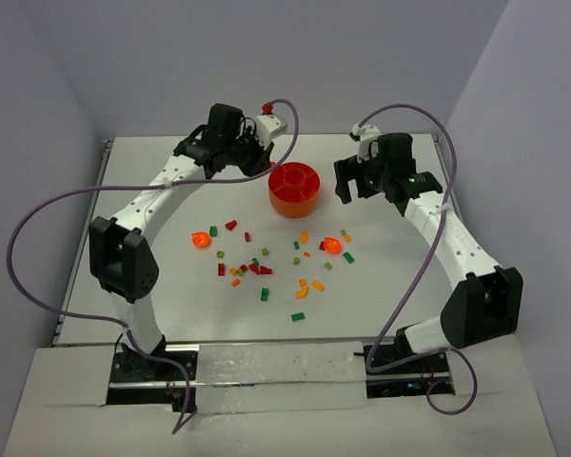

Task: Sort the legos into containers by color

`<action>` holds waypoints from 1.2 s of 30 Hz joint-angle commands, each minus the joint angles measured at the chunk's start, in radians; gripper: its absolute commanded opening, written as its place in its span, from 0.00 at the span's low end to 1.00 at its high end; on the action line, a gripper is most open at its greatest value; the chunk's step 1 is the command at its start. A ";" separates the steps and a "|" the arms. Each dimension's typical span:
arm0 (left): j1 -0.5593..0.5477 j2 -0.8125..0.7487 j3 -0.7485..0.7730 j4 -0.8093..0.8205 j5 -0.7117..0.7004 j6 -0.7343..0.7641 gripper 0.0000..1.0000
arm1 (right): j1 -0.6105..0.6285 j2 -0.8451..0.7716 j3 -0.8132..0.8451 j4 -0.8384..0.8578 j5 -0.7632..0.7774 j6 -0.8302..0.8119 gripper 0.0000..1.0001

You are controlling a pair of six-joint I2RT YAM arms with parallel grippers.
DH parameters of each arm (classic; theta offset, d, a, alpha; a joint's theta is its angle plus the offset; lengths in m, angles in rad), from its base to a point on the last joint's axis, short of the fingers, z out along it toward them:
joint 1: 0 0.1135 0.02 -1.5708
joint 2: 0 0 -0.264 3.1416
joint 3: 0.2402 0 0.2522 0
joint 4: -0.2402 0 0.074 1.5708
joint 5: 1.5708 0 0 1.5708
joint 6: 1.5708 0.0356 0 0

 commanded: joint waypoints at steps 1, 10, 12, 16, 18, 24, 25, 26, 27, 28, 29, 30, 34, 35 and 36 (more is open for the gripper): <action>-0.031 0.071 0.111 -0.088 0.065 0.043 0.03 | -0.013 0.035 0.049 -0.070 -0.106 -0.046 1.00; -0.044 0.262 0.318 -0.159 0.123 -0.018 0.12 | -0.041 0.096 0.068 -0.184 -0.169 -0.113 0.99; -0.048 0.293 0.353 -0.162 0.125 -0.034 0.12 | -0.048 0.102 0.066 -0.193 -0.166 -0.124 0.99; -0.057 0.355 0.394 -0.171 0.135 -0.057 0.13 | -0.077 0.136 0.088 -0.231 -0.177 -0.128 0.98; -0.060 0.370 0.400 -0.163 0.130 -0.068 0.14 | -0.087 0.146 0.097 -0.241 -0.181 -0.128 0.98; -0.061 0.415 0.440 -0.135 0.102 -0.087 0.15 | -0.109 0.178 0.122 -0.278 -0.192 -0.133 1.00; -0.062 0.428 0.453 -0.135 0.095 -0.088 0.15 | -0.111 0.188 0.125 -0.285 -0.200 -0.136 1.00; -0.062 0.438 0.462 -0.135 0.090 -0.090 0.15 | -0.113 0.198 0.132 -0.294 -0.211 -0.139 1.00; -0.062 0.439 0.467 -0.135 0.089 -0.090 0.15 | -0.115 0.199 0.133 -0.295 -0.211 -0.140 1.00; -0.062 0.447 0.473 -0.135 0.089 -0.093 0.16 | -0.118 0.205 0.139 -0.302 -0.216 -0.144 1.00; -0.062 0.452 0.482 -0.135 0.086 -0.094 0.18 | -0.121 0.211 0.147 -0.306 -0.228 -0.147 1.00; -0.062 0.453 0.483 -0.136 0.088 -0.094 0.21 | -0.122 0.215 0.150 -0.308 -0.229 -0.147 1.00; -0.061 0.450 0.481 -0.139 0.080 -0.088 0.36 | -0.127 0.231 0.171 -0.314 -0.237 -0.154 1.00; -0.061 0.448 0.478 -0.140 0.076 -0.085 0.41 | -0.129 0.238 0.179 -0.316 -0.239 -0.155 1.00; -0.061 0.445 0.475 -0.140 0.072 -0.081 0.44 | -0.131 0.244 0.186 -0.318 -0.243 -0.155 1.00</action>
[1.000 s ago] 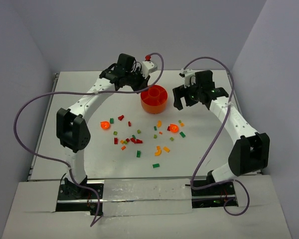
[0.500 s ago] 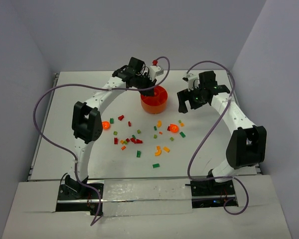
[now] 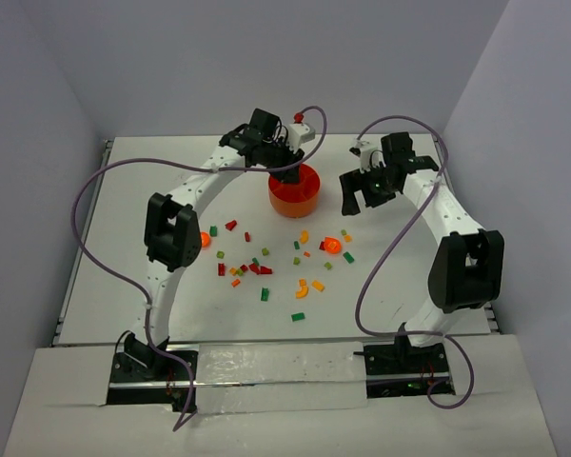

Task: Sort the legos into containers by color

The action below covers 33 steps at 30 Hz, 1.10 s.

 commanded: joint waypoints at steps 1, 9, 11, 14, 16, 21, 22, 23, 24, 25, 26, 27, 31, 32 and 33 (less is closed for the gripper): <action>-0.004 -0.010 0.043 0.013 -0.017 0.007 0.46 | -0.015 0.022 0.075 -0.023 -0.035 -0.020 1.00; 0.013 -0.118 0.010 0.039 0.008 0.020 0.48 | -0.016 0.031 0.070 -0.017 -0.075 -0.045 0.89; 0.032 -0.205 -0.064 0.071 0.044 0.026 0.46 | -0.015 0.035 0.052 -0.021 -0.093 -0.067 0.72; 0.057 -0.315 -0.167 0.119 0.078 0.042 0.46 | -0.015 0.049 0.017 -0.042 -0.138 -0.118 0.57; 0.079 -0.398 -0.225 0.121 0.071 0.048 0.46 | -0.015 0.077 0.004 -0.076 -0.184 -0.157 0.49; 0.107 -0.427 -0.212 0.057 0.048 0.022 0.46 | -0.014 0.141 -0.017 -0.113 -0.233 -0.190 0.47; 0.116 -0.432 -0.212 0.052 0.043 0.007 0.46 | -0.014 0.157 -0.028 -0.108 -0.241 -0.192 0.47; 0.119 -0.437 -0.214 0.051 0.040 -0.006 0.46 | -0.013 0.166 -0.036 -0.103 -0.245 -0.191 0.47; 0.124 -0.445 -0.221 0.052 0.036 -0.016 0.46 | -0.013 0.175 -0.044 -0.094 -0.246 -0.187 0.47; 0.128 -0.450 -0.227 0.052 0.034 -0.023 0.46 | -0.013 0.184 -0.051 -0.086 -0.246 -0.185 0.47; 0.129 -0.455 -0.233 0.053 0.029 -0.027 0.47 | -0.012 0.190 -0.057 -0.077 -0.246 -0.183 0.47; 0.131 -0.466 -0.247 0.056 0.017 -0.030 0.47 | -0.010 0.196 -0.064 -0.067 -0.245 -0.182 0.47; 0.133 -0.484 -0.280 0.049 -0.015 -0.024 0.48 | -0.003 0.225 -0.072 -0.049 -0.248 -0.177 0.47; 0.132 -0.489 -0.288 0.049 -0.023 -0.021 0.48 | 0.000 0.230 -0.073 -0.048 -0.250 -0.176 0.47; 0.132 -0.493 -0.295 0.049 -0.028 -0.020 0.48 | 0.001 0.238 -0.073 -0.046 -0.252 -0.175 0.47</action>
